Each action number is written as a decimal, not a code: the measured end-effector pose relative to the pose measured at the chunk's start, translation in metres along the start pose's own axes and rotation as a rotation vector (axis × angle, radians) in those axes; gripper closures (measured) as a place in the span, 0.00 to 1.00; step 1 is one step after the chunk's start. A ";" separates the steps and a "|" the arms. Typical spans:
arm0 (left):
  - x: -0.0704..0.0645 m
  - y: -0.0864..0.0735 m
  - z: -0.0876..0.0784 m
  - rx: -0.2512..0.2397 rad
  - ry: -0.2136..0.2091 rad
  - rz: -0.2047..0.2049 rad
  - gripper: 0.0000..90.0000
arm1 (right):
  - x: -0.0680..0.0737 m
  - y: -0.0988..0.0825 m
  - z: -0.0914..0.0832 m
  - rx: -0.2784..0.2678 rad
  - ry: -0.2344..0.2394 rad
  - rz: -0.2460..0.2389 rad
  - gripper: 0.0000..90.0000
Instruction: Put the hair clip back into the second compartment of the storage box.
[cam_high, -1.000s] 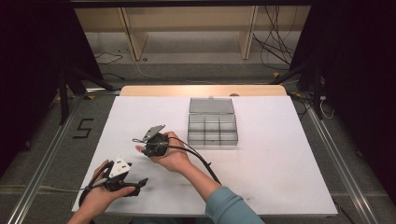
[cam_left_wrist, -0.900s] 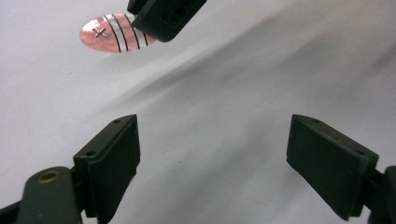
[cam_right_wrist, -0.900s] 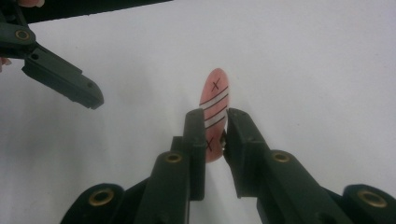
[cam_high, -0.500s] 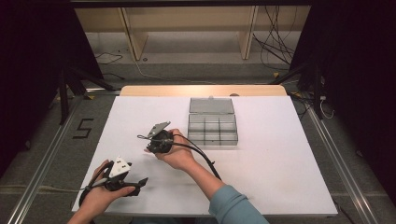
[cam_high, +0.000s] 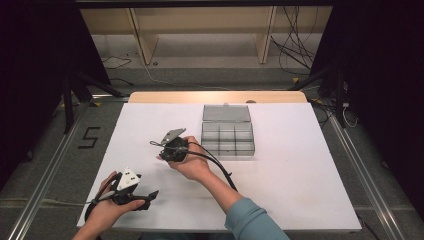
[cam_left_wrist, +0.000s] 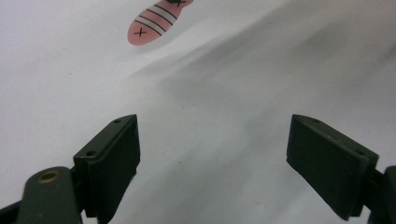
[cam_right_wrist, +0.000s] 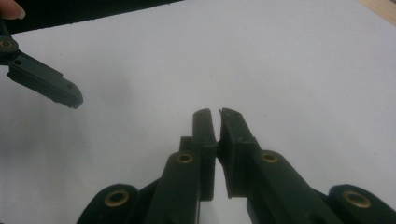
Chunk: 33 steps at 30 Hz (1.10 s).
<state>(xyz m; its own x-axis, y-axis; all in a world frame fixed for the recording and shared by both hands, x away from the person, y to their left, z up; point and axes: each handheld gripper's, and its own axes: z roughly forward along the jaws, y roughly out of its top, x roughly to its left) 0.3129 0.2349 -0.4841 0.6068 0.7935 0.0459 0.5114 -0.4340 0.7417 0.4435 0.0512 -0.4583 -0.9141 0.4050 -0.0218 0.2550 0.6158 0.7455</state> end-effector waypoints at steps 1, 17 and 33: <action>0.000 0.000 0.000 -0.001 0.001 -0.001 0.19 | -0.001 0.001 -0.002 -0.004 -0.003 0.000 0.95; -0.001 0.001 0.001 -0.007 0.002 -0.009 0.19 | -0.017 -0.001 -0.024 -0.031 -0.051 0.029 0.95; -0.001 0.001 0.001 -0.006 0.000 -0.007 0.19 | -0.030 -0.003 -0.040 -0.039 -0.085 0.060 0.95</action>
<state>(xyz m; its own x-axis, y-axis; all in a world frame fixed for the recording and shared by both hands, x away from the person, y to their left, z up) 0.3133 0.2336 -0.4841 0.6031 0.7966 0.0406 0.5119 -0.4255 0.7463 0.4578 0.0099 -0.4336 -0.8670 0.4973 -0.0318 0.2943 0.5626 0.7726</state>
